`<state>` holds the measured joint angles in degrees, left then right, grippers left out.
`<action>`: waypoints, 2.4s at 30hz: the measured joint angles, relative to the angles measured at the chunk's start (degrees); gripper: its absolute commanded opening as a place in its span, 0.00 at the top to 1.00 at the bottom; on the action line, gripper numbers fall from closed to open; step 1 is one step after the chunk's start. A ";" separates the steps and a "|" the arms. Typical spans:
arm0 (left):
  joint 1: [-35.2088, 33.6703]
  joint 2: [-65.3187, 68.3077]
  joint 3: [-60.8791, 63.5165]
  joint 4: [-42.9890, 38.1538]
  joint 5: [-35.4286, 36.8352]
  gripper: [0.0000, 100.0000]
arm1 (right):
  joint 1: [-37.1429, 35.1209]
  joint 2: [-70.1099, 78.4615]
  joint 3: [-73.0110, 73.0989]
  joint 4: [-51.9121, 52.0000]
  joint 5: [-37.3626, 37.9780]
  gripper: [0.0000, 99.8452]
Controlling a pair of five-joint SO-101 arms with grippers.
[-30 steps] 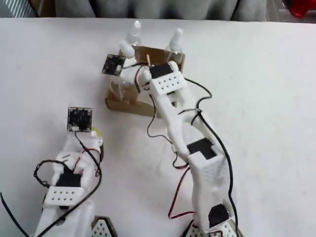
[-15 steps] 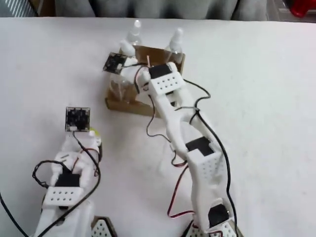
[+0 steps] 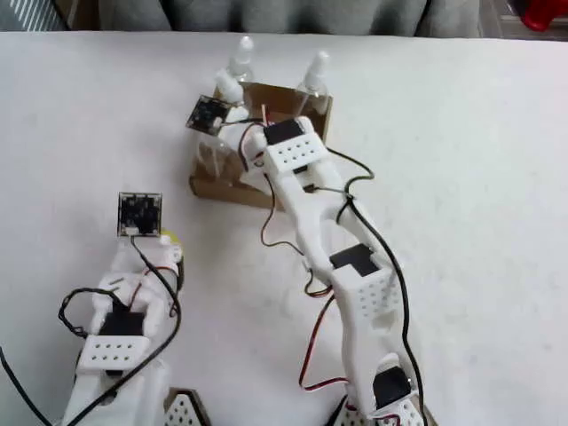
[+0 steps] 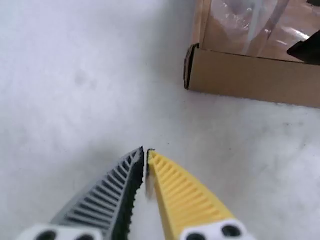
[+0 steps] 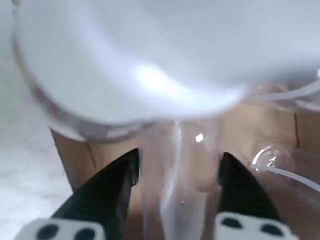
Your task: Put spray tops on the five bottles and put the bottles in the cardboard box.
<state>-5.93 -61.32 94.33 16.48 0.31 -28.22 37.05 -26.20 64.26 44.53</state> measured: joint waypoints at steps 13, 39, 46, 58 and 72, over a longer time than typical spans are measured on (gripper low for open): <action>0.00 0.00 0.00 0.00 0.00 0.98 | 0.00 0.00 0.00 0.00 -3.60 0.92; 0.00 0.00 0.00 0.00 0.00 0.98 | 0.44 -0.62 0.00 0.09 -7.82 0.92; 0.00 0.00 0.00 0.00 0.00 0.98 | 0.44 -0.62 0.00 0.09 -8.53 0.92; 0.00 0.00 0.00 0.00 0.00 0.98 | 0.53 -3.16 0.00 0.26 -8.53 0.92; 0.00 0.00 0.00 0.00 0.00 0.98 | 1.05 -4.40 0.00 1.23 -8.53 0.92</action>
<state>-5.93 -61.32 94.33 16.48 0.31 -27.16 32.66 -26.20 65.49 36.00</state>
